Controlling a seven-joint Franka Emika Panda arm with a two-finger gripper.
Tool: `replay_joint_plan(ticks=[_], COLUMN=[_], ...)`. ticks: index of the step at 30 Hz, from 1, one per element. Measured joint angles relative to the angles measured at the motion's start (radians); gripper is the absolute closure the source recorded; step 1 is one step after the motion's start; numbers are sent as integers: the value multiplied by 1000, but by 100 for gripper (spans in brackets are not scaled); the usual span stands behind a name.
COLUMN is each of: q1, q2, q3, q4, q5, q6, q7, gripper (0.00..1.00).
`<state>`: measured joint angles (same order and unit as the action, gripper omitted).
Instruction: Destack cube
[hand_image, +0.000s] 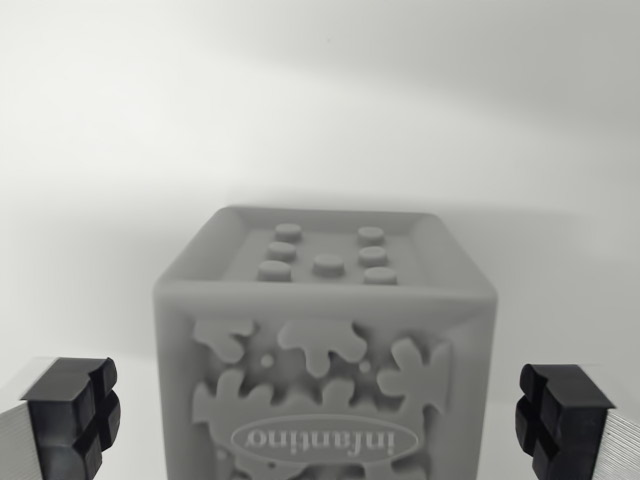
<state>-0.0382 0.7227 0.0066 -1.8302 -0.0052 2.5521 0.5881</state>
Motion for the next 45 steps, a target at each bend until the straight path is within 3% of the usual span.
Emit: replay_joint_plan(ticks=[22, 45], q1=[0, 0], q2=[-150, -310], q3=[0, 0], q4=[-31, -11], q5=[0, 0], q6=[-116, -296], q7=[0, 0], gripper=[0, 0])
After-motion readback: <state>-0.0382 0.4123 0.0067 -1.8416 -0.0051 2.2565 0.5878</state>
